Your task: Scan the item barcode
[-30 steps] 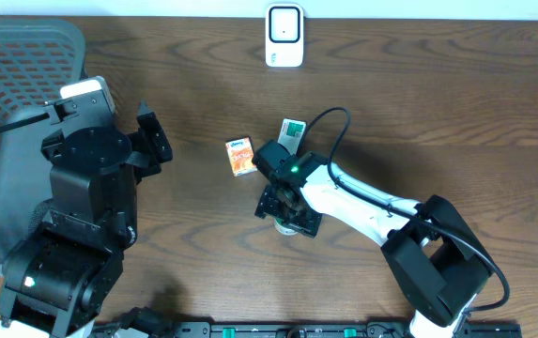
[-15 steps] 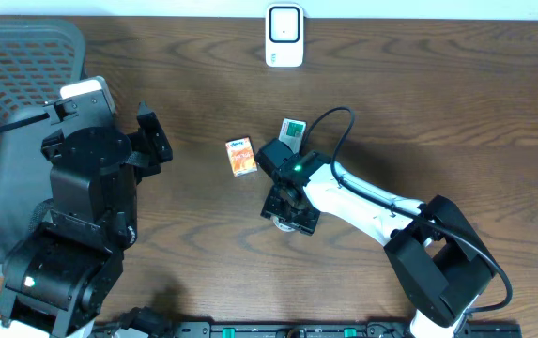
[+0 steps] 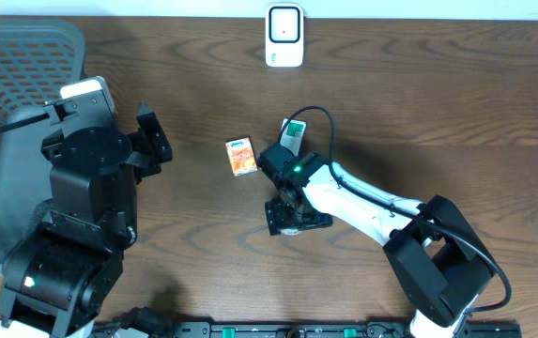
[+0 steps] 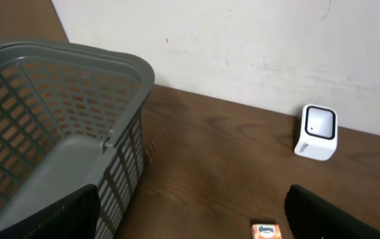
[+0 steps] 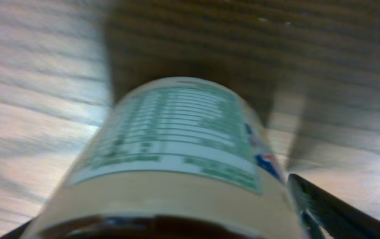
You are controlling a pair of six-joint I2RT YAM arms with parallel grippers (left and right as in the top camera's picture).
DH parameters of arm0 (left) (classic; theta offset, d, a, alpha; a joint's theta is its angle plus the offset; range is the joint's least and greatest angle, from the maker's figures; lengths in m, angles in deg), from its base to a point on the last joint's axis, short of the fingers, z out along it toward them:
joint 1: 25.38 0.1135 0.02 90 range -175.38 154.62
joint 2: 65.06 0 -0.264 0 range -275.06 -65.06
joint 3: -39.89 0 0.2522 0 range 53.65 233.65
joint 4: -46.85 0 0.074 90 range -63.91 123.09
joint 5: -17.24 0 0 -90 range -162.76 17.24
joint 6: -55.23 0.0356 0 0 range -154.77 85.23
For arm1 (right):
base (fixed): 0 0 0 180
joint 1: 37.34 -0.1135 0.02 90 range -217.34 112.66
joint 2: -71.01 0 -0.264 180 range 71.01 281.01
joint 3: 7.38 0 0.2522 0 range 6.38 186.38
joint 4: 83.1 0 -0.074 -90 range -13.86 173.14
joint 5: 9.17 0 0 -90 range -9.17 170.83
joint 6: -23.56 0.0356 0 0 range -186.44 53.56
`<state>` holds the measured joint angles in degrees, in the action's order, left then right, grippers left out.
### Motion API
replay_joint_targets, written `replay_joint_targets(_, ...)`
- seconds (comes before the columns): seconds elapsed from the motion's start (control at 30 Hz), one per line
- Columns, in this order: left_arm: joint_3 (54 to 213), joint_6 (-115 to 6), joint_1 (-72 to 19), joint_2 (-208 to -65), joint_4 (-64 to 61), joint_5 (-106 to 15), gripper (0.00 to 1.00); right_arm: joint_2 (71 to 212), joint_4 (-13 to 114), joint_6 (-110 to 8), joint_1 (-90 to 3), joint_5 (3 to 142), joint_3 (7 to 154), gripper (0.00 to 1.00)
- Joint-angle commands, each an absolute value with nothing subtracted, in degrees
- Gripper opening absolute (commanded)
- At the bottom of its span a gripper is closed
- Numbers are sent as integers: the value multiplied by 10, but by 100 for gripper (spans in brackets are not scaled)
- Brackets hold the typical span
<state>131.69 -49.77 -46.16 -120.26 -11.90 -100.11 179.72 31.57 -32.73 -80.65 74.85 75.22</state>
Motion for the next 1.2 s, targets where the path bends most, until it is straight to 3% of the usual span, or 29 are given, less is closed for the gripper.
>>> replay_joint_targets(0.0,1311,-500,-460,-1200,-119,-1007,89,1808,302,-378,-804,788,740,86)
replay_joint_targets(0.17,1311,-500,-460,-1200,-119,-1007,89,1808,272,-369,-804,788,755,93)
replay_joint_targets(0.53,1311,-500,-460,-1200,-119,-1007,89,1808,186,-278,-806,737,834,92)
replay_joint_targets(0.7,1311,-500,-460,-1200,-119,-1007,89,1809,190,-277,-806,730,835,96)
replay_joint_targets(1.17,1311,-500,-460,-1200,-119,-1007,89,1815,247,-262,-806,756,822,92)
